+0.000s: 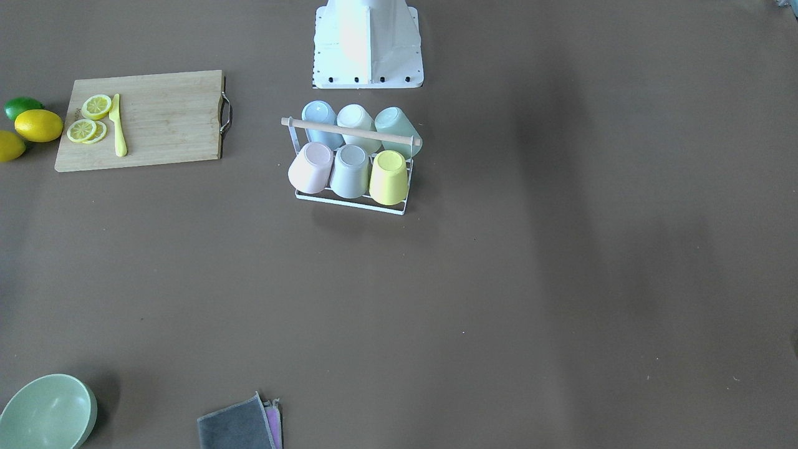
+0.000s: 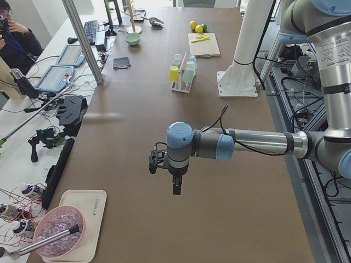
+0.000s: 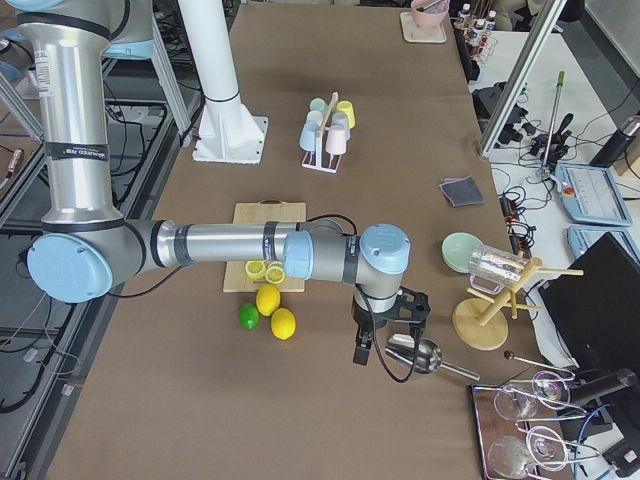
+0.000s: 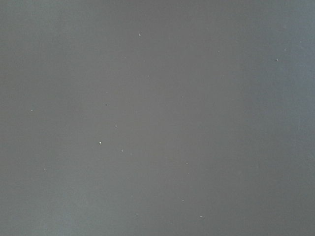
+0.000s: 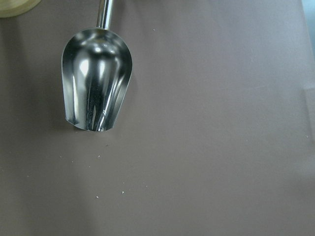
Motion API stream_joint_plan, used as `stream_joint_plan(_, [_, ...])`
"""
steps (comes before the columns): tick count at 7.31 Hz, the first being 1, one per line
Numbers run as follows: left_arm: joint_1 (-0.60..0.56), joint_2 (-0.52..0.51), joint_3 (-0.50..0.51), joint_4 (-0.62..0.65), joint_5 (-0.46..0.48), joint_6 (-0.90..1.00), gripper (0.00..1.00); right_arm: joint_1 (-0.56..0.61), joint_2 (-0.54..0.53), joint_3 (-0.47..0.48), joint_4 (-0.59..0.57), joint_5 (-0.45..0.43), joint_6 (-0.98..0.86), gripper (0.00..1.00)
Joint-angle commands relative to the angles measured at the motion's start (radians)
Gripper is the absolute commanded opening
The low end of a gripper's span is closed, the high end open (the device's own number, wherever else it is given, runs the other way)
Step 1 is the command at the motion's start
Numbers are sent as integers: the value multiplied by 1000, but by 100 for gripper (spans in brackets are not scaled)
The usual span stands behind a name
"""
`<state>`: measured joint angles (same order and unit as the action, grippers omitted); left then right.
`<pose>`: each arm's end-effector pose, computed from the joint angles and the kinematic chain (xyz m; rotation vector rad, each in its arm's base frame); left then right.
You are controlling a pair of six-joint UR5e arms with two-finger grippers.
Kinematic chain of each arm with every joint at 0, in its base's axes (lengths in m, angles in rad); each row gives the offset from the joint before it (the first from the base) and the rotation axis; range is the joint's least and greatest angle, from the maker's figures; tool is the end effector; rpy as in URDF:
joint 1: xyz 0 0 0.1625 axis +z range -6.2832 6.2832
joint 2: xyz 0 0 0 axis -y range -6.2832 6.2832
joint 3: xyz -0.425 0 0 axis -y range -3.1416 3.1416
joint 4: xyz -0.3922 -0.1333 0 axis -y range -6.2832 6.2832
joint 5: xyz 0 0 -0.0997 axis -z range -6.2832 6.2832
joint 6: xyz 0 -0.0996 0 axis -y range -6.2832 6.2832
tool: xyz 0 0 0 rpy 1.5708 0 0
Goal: Place cup on cup holder
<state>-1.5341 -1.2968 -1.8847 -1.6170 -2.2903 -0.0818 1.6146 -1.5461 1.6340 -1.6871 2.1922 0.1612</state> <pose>-0.0536 -0.3849 0.6221 0.0396 0.7226 -0.0121 0.0971 -0.4948 0.6367 -0.0640 -0.6198 0.2072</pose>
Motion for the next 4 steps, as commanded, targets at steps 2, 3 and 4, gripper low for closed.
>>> stream_joint_plan(2, [0, -12, 1, 2, -1, -3, 99, -2, 4, 23, -11, -2, 0, 100])
stream_joint_plan(3, [-1, -10, -1, 2, -3, -3, 99, -5, 6, 23, -11, -2, 0, 100])
stream_joint_plan(4, [0, -10, 4, 0, -41, -3, 99, -4, 4, 23, -13, -2, 0, 100])
